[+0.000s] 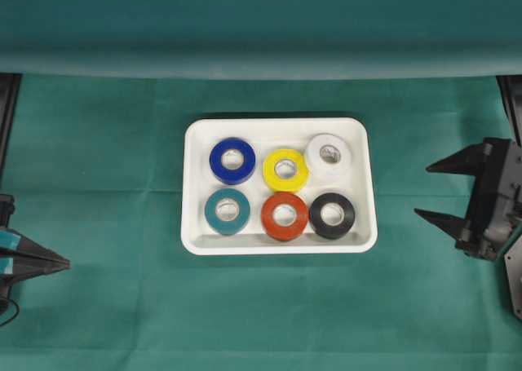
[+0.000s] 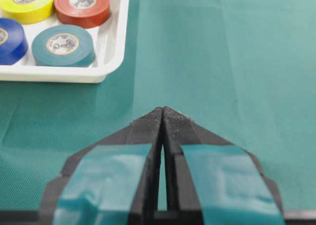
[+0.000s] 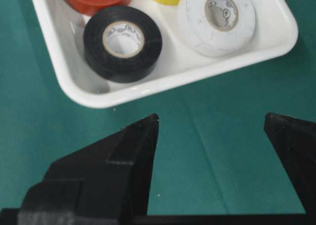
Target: Put the tape into the white case with the right arm.
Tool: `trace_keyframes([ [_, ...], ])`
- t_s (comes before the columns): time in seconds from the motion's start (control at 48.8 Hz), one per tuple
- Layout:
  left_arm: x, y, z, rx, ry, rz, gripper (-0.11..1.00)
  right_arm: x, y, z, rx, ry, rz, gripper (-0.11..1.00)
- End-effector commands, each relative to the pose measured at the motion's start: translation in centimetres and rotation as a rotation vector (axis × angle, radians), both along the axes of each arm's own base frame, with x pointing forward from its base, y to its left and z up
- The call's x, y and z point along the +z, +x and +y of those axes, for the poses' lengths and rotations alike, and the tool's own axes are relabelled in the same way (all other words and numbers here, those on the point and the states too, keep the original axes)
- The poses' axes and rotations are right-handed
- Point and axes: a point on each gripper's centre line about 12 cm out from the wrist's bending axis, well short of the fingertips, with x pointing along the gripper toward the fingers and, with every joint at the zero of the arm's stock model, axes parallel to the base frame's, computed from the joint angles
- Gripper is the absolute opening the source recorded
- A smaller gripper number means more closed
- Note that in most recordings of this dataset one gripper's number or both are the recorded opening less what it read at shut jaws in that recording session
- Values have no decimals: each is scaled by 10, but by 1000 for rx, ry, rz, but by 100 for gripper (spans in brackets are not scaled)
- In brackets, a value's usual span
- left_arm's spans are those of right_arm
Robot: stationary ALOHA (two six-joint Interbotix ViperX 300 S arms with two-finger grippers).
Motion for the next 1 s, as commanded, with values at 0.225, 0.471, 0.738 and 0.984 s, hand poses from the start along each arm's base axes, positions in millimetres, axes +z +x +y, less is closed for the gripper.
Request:
trace_keyframes([
  [0.225, 5, 1, 0, 1, -3, -14, 0, 5, 6, 17, 92, -1, -48, 63],
  [0.471, 5, 1, 0, 1, -4, -15, 0, -3, 7, 45, 245, 12, -63, 63],
  [0.738, 5, 1, 0, 1, -4, -15, 0, -4, 1, 65, 354, 12, -88, 63],
  [0.984, 6, 2, 0, 1, -4, -15, 0, -4, -2, 66, 361, 9, -97, 63],
])
